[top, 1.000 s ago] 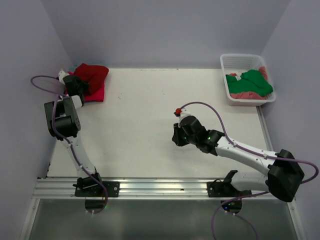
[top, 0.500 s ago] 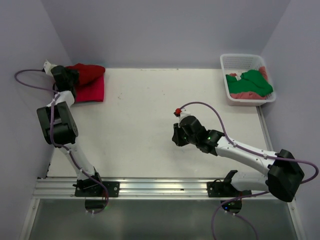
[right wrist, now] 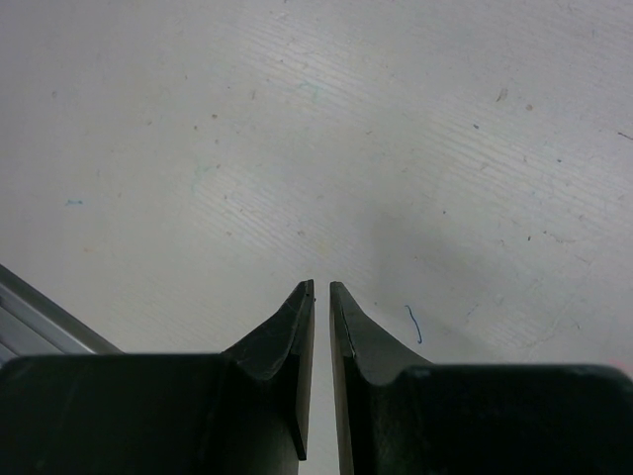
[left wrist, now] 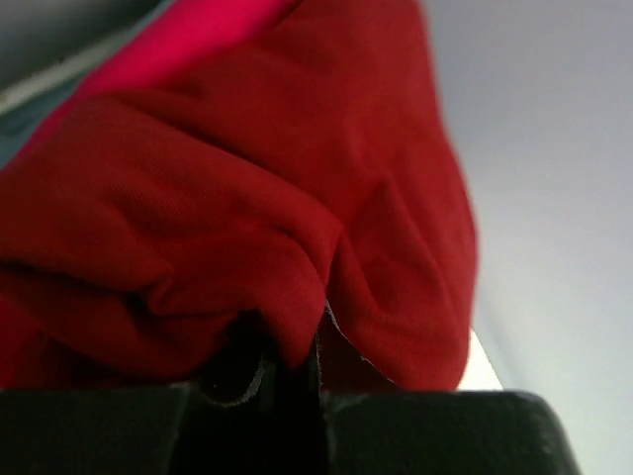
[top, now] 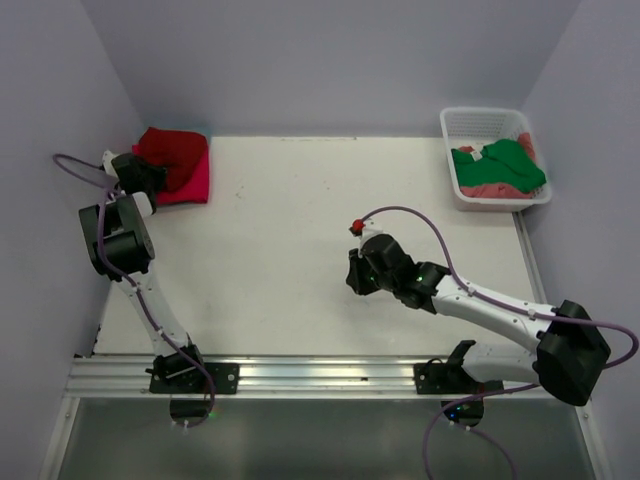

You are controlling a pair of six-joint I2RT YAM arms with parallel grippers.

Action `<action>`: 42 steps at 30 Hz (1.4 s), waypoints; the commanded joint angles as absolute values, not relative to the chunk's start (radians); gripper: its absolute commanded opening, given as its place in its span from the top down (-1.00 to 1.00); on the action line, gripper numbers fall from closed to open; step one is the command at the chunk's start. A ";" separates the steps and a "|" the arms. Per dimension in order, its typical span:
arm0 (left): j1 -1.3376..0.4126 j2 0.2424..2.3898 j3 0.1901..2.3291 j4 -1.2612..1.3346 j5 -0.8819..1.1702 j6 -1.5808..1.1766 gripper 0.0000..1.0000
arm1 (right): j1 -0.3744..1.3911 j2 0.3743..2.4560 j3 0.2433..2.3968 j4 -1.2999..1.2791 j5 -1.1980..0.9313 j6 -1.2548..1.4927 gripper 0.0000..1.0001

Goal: Fold and stack the t-shirts
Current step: Put the neatly folded tshirt into the corner of the board with the left arm

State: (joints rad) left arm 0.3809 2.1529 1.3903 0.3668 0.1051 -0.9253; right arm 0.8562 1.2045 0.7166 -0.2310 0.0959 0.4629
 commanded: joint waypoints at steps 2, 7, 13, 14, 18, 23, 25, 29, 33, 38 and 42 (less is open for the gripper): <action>0.393 2.169 1.316 0.460 0.183 -1.011 1.00 | 0.853 1.183 0.706 -0.206 0.111 0.459 0.69; 0.394 2.158 1.273 0.532 0.241 -1.054 0.69 | 0.853 1.193 0.701 -0.193 0.103 0.463 0.69; 0.394 1.941 1.100 0.684 0.227 -1.166 -1.00 | 0.851 1.210 0.684 -0.170 0.104 0.468 0.62; 0.390 1.863 1.054 0.684 0.213 -1.183 -1.00 | 0.853 1.222 0.683 -0.166 0.104 0.471 0.61; 0.358 1.657 0.941 0.689 0.149 -1.255 -1.00 | 0.853 1.261 0.704 -0.143 0.084 0.471 0.55; 0.279 1.406 0.794 0.716 0.169 -1.279 -1.00 | 0.853 1.270 0.735 -0.130 0.081 0.469 0.52; 0.246 1.332 0.744 0.746 0.163 -1.247 -1.00 | 0.853 1.250 0.735 -0.120 0.089 0.468 0.48; 0.210 1.148 0.611 0.742 0.184 -1.210 -1.00 | 0.853 1.235 0.750 -0.152 0.144 0.457 0.42; 0.193 1.016 0.549 0.805 0.342 -1.123 -1.00 | 0.853 1.201 0.747 -0.163 0.182 0.468 0.29; 0.083 0.867 0.627 0.671 0.475 -0.889 -1.00 | 0.853 1.095 0.726 -0.098 0.274 0.463 -0.79; -0.011 0.874 0.676 0.540 0.650 -0.758 -1.00 | 0.853 1.092 0.836 -0.190 0.290 0.391 -0.98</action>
